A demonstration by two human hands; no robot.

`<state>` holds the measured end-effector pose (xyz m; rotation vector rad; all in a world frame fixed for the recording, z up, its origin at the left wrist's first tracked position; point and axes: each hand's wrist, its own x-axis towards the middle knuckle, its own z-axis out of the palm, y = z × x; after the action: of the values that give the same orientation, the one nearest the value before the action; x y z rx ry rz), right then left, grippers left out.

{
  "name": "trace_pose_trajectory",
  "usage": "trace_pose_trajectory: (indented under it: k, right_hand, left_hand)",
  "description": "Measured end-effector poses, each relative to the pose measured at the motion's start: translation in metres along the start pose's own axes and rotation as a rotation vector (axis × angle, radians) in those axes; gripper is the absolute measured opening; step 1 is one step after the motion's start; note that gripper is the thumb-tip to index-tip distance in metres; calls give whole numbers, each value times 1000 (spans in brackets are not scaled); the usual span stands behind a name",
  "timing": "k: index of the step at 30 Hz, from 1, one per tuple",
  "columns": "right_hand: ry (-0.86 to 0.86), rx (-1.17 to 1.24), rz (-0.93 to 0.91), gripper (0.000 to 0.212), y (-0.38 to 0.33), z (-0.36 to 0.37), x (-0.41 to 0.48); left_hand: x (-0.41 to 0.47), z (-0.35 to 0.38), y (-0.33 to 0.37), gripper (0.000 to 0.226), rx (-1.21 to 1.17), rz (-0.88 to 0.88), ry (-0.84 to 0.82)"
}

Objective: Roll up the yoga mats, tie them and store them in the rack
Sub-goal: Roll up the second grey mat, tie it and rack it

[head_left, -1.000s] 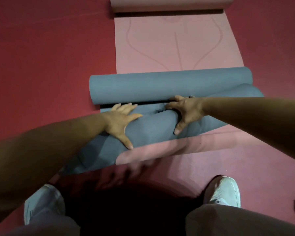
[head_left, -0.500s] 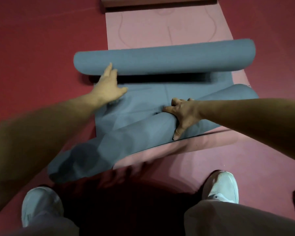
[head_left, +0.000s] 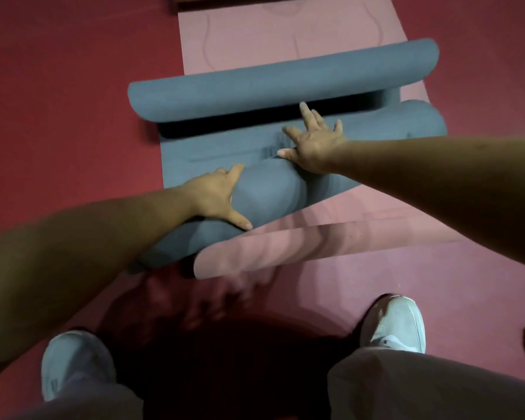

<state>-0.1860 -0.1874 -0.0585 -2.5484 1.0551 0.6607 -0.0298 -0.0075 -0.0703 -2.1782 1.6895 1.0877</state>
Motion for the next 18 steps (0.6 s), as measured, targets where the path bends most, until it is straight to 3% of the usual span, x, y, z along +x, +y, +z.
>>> trace_pose_trajectory:
  k: [6,11,14,16,18]
  right_hand:
    - [-149,-307,-278,122,11,-9,-23]
    - [-356,-255,-344,115,9,0,-36]
    - [-396,-229,-334,114,7,13,-40]
    - [-377,-212,-295,113,7,10,-38]
    - [-319,-183,-249,107,7,3,-35]
  left_hand:
    - [6,-14,-5,126,-93,26,-23]
    - [-6,6,-1,115,-183,62,-300]
    - [-9,22,-5,114,-242,51,-372]
    - [-11,12,-5,111,-93,96,-321]
    - [-9,-4,-9,123,232,165,-106]
